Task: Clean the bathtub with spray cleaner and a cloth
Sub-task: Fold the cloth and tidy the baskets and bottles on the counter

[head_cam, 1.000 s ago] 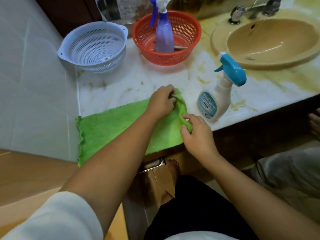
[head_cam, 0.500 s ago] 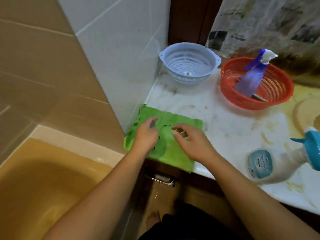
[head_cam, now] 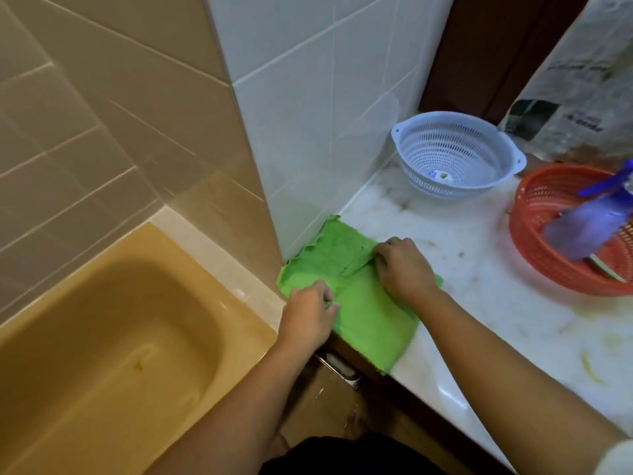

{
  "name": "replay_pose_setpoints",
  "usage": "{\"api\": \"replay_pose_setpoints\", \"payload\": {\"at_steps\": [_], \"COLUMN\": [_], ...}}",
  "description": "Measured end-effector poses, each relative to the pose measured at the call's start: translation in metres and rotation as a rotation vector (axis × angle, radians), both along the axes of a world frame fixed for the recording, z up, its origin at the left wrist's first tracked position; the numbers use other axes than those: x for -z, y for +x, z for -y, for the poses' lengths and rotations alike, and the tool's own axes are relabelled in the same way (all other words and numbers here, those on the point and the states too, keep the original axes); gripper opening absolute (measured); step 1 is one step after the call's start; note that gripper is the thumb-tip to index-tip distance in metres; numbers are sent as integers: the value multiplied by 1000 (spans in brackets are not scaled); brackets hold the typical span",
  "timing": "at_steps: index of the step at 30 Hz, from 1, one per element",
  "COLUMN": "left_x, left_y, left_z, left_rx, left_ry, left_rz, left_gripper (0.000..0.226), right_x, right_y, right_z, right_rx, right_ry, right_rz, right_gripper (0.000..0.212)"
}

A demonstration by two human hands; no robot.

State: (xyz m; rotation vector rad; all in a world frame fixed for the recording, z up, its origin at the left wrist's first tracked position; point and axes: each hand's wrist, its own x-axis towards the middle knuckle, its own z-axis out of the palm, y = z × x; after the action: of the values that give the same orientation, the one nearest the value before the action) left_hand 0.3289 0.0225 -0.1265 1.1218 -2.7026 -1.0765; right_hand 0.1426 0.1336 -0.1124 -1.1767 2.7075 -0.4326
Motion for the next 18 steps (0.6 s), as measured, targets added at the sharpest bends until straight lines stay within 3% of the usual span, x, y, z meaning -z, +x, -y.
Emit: {"api": "replay_pose_setpoints", "payload": {"at_steps": [5, 10, 18], "left_x": [-2, -5, -10], "left_y": [2, 5, 13], "left_z": [4, 7, 7], "left_rx": [-69, -67, -78], "left_ry": [31, 41, 29], "left_rz": [20, 46, 126], "left_gripper": [12, 12, 12], "right_x": [-4, -7, -9], "right_y": [-8, -27, -39], "right_z": [15, 28, 35], "right_rx": [-133, -268, -213], "right_ry": [-64, 98, 197], "right_rz": [-44, -24, 38], "right_gripper": [23, 32, 31]}}
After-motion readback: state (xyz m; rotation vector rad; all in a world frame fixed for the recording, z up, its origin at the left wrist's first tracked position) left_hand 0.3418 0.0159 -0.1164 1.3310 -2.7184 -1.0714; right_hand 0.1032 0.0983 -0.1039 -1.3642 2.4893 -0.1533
